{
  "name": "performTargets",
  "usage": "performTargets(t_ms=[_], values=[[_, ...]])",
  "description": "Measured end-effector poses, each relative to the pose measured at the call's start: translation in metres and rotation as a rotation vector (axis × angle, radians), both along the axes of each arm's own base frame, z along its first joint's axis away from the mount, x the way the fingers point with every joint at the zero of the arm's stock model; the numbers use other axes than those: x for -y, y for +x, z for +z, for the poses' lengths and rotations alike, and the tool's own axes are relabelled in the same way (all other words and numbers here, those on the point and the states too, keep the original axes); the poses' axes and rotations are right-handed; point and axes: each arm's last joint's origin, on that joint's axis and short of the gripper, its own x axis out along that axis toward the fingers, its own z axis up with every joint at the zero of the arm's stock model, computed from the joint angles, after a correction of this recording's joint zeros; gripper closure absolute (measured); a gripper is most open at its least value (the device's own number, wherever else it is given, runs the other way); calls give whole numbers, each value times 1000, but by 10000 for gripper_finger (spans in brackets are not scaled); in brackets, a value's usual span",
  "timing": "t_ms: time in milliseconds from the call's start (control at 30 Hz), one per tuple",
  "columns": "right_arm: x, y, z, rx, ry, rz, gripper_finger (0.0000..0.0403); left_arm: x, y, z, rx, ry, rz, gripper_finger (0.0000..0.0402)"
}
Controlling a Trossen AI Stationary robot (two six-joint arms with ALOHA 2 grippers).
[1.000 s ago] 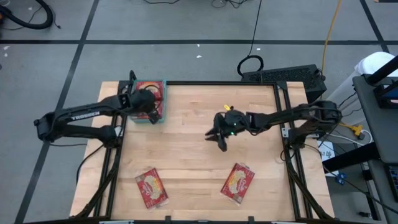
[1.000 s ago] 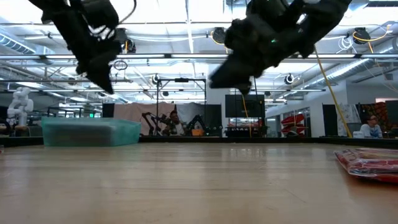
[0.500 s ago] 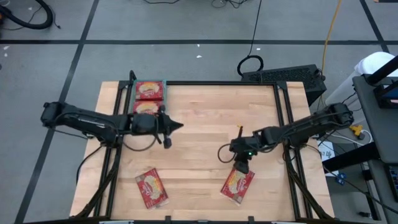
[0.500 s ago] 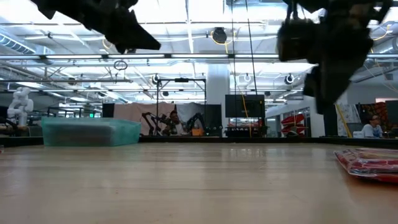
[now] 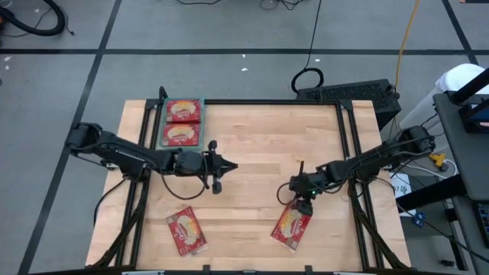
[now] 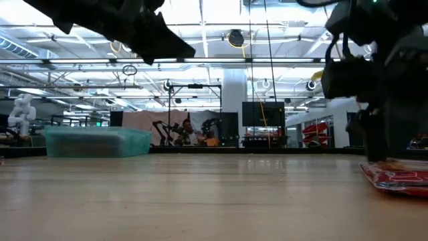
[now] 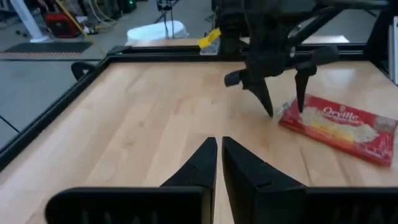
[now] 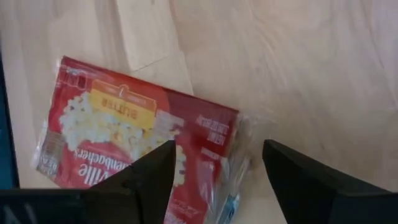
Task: Sort popcorn bags into baskets
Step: Put the popcorn bag into the blue bin
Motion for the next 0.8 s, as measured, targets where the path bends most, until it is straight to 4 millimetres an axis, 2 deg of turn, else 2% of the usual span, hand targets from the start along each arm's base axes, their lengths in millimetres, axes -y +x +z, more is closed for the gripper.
performTargets(t_ms=[133, 333, 467, 600, 800], values=[[4, -5, -9, 45, 20, -16, 165, -1, 2, -6, -27, 4, 5, 371], [4, -6, -12, 82, 3, 23, 166, -8, 4, -7, -31, 3, 30, 371], [5, -5, -16, 78, -45, 34, 185, -12, 4, -7, -32, 2, 45, 371], [5, -5, -20, 69, -91, 37, 233, -13, 4, -8, -32, -2, 51, 371], [5, -5, -23, 73, -162, 12, 355, -13, 4, -8, -32, -4, 52, 371]])
